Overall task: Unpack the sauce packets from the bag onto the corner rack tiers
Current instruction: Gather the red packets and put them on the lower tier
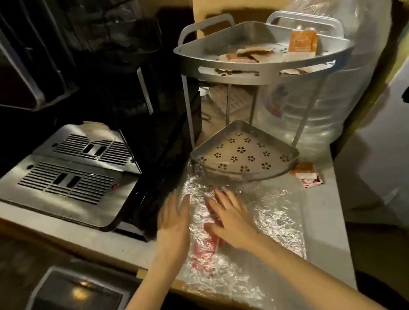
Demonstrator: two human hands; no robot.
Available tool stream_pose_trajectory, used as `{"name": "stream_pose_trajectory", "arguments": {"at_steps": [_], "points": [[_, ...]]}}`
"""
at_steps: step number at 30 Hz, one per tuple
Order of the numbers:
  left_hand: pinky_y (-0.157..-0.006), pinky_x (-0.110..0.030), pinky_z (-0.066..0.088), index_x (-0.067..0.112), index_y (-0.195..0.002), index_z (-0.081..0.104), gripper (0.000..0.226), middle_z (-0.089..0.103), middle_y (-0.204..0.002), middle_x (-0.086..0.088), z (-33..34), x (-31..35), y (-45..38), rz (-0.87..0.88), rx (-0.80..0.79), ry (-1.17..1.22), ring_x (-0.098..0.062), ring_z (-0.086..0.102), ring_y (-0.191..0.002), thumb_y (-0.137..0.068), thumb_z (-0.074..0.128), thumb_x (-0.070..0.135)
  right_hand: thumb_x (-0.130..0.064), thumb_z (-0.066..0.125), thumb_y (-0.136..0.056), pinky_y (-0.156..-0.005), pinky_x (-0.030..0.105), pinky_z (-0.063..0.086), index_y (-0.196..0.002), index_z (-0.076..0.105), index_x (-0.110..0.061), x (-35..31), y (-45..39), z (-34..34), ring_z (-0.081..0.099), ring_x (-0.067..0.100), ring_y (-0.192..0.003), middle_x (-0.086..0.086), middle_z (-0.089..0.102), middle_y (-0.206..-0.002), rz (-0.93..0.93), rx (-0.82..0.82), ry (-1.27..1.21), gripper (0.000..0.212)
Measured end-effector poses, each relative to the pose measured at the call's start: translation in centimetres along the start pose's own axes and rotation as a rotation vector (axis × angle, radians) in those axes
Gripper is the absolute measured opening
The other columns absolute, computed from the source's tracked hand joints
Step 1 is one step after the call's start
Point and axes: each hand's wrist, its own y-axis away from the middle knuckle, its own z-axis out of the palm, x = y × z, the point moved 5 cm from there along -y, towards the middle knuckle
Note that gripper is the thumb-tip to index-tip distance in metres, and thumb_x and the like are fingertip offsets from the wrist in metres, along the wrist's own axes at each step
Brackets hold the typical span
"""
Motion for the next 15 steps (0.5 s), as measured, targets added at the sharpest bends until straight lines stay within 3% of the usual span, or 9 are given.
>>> {"name": "stream_pose_trajectory", "arguments": {"at_steps": [4, 7, 10, 12, 15], "points": [[-0.105, -0.046, 0.028, 0.008, -0.13, 0.047, 0.07, 0.047, -0.137, -0.02, 1.3, 0.8, -0.4, 0.037, -0.094, 0.041, -0.034, 0.042, -0.129, -0.066, 0.076, -0.001, -0.05, 0.031, -0.093, -0.106, 0.04, -0.02, -0.147, 0.004, -0.025, -0.5, -0.8, 1.5, -0.013, 0.023, -0.144, 0.004, -0.004, -0.158, -0.002, -0.018, 0.078, 0.066], [-0.11, -0.046, 0.02, 0.004, -0.135, 0.039, 0.046, 0.032, -0.146, -0.016, 3.0, 1.3, -0.2, 0.03, -0.159, 0.117, -0.032, 0.033, -0.135, -0.09, 0.042, 0.017, -0.043, 0.026, -0.096, -0.114, 0.045, -0.015, -0.148, 0.006, -0.019, -0.8, -1.2, 2.0, -0.007, 0.026, -0.145, 0.007, 0.002, -0.158, -0.006, 0.01, 0.125, 0.06], [-0.115, -0.033, 0.0, 0.019, -0.142, 0.011, 0.055, -0.001, -0.147, 0.005, 3.9, 1.1, -0.3, -0.08, -0.234, 0.268, -0.012, 0.0, -0.14, -0.092, 0.006, 0.04, -0.039, 0.016, -0.092, -0.118, 0.047, -0.005, -0.147, 0.01, -0.014, -0.9, -1.4, 2.3, -0.001, 0.025, -0.146, 0.009, 0.009, -0.158, -0.006, 0.052, 0.11, 0.061], [-0.114, -0.029, -0.009, 0.027, -0.14, 0.0, 0.053, -0.01, -0.145, 0.012, 4.6, 1.0, -0.5, -0.128, -0.294, 0.296, -0.002, -0.012, -0.136, -0.089, 0.001, 0.042, -0.044, 0.001, -0.081, -0.118, 0.046, -0.005, -0.147, 0.012, -0.012, -0.9, -1.5, 2.5, 0.001, 0.025, -0.146, 0.009, 0.013, -0.157, -0.018, 0.069, 0.096, 0.074], [-0.111, -0.028, -0.013, 0.03, -0.14, -0.003, 0.054, -0.005, -0.152, 0.01, 5.1, 0.8, -0.5, -0.173, -0.325, 0.27, 0.001, -0.015, -0.133, -0.087, -0.004, 0.043, -0.044, 0.003, -0.083, -0.118, 0.045, -0.006, -0.147, 0.008, -0.012, -0.6, -1.8, 3.0, -0.004, 0.022, -0.145, 0.007, 0.008, -0.158, -0.037, 0.056, 0.031, 0.072]]}}
